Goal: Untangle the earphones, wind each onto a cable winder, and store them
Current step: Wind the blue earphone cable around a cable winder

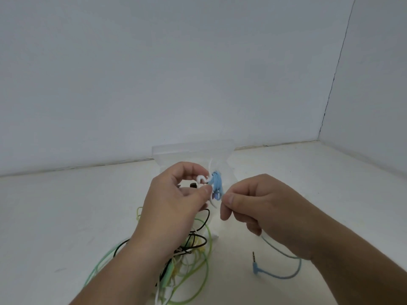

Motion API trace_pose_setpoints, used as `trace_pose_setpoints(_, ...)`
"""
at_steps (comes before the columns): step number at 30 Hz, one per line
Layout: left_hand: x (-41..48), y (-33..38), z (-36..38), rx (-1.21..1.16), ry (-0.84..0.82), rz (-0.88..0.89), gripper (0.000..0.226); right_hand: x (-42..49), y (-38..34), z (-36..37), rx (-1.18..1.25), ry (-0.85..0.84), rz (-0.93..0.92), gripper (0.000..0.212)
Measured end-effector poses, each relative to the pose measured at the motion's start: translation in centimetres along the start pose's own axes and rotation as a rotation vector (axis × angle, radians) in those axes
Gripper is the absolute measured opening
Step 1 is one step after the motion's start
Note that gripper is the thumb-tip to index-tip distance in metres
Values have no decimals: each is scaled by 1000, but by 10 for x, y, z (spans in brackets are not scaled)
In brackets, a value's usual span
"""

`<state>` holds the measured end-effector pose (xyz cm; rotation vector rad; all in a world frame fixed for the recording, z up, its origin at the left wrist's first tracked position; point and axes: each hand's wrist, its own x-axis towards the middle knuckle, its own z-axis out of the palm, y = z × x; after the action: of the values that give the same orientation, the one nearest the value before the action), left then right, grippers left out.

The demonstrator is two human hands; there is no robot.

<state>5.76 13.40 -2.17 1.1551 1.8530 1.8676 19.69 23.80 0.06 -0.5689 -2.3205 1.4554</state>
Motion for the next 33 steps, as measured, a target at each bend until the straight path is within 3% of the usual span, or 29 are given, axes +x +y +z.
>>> trace_pose_setpoints(6, -3, 1, 5, 123, -135, -16, 24, 1, 1, -11, 170, 324, -151, 25)
trace_pose_setpoints(9, -5, 4, 6, 126, -173, -38, 21, 3, 3, -14, 103, 465, -178, 26)
trace_pose_setpoints(15, -8, 9, 8, -29, -343, -42, 18, 6, 6, -12, -136, 560, -231, 25)
trace_pose_setpoints(21, -7, 11, 4, -237, -361, -12, 18, 13, 16, -14, 59, 415, -43, 37)
trace_pose_setpoints(26, -2, 8, 2, -335, -305, -38, 18, 13, 16, -12, -30, 391, 9, 40)
trace_pose_setpoints(30, -1, 3, 2, -358, -251, -37, 18, 9, 13, -2, -127, 131, 84, 45)
trace_pose_setpoints(33, 0, 3, 5, -468, -201, -119, 20, 9, 12, 2, -110, 56, 116, 43)
